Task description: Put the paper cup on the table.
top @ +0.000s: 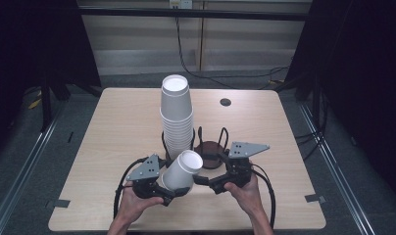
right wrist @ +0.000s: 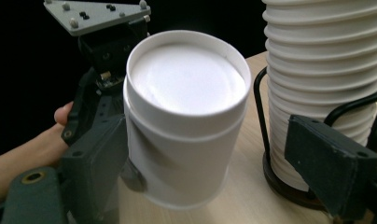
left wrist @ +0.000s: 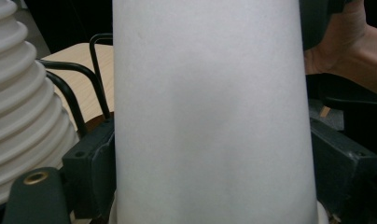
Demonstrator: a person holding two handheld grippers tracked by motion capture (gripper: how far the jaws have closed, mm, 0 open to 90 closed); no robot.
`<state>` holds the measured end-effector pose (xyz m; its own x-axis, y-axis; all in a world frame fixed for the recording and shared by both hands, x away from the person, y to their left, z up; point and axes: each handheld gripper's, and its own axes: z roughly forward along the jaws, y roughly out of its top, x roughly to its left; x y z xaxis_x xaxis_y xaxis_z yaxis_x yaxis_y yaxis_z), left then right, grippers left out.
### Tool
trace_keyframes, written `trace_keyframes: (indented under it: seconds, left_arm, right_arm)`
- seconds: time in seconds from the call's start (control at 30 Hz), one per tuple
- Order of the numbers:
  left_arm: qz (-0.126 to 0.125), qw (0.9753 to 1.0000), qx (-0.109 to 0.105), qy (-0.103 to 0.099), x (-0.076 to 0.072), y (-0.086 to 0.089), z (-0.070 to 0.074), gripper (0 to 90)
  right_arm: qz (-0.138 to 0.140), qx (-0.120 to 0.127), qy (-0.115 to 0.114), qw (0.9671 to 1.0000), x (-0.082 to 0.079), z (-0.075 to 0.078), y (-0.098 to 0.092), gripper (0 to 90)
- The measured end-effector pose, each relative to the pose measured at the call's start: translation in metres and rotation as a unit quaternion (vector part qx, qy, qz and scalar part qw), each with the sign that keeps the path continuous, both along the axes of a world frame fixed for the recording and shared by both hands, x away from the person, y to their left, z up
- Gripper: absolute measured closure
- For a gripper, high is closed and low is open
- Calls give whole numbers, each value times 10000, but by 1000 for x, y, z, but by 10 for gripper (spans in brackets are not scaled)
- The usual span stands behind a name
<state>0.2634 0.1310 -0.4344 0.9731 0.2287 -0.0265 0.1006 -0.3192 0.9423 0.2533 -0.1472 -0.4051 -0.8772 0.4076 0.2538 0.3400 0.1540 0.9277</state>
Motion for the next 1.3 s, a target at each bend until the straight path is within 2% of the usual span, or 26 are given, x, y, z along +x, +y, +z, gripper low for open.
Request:
trace_keyframes:
  seconds: [0.37,0.47,0.6,0.73,0.8,0.97,1.07,1.1,1.2,1.3]
  left_arm:
    - [-59,9992,390,61,4,5,5,152]
    - [46,9984,559,71,4,7,6,154]
    - [-49,9974,711,95,4,7,7,155]
    - [-174,9947,1010,13,3,5,12,155]
    - [-181,9920,1247,-69,3,5,13,155]
    - [-202,9909,1333,-7,4,7,14,155]
    - [-262,9876,1545,-28,5,4,15,155]
    - [-249,9862,1636,-58,6,4,17,155]
    - [-257,9851,1698,-77,7,4,20,156]
    - [-357,9822,1836,-142,7,2,21,156]
  right_arm:
    - [105,-324,83,9994,-1,0,-5,137]
    - [142,-430,145,9989,0,0,-6,138]
    - [139,-585,135,9981,0,-1,-6,138]
    - [226,-720,189,9970,2,-3,-6,137]
    - [242,-788,184,9964,2,-1,-6,137]
    - [326,-1010,219,9941,1,0,-5,137]
    - [358,-1224,237,9916,2,-2,-3,158]
    - [354,-1349,169,9901,1,-1,-1,183]
    - [406,-1412,165,9890,0,-1,1,173]
    - [470,-1493,191,9875,2,-1,2,165]
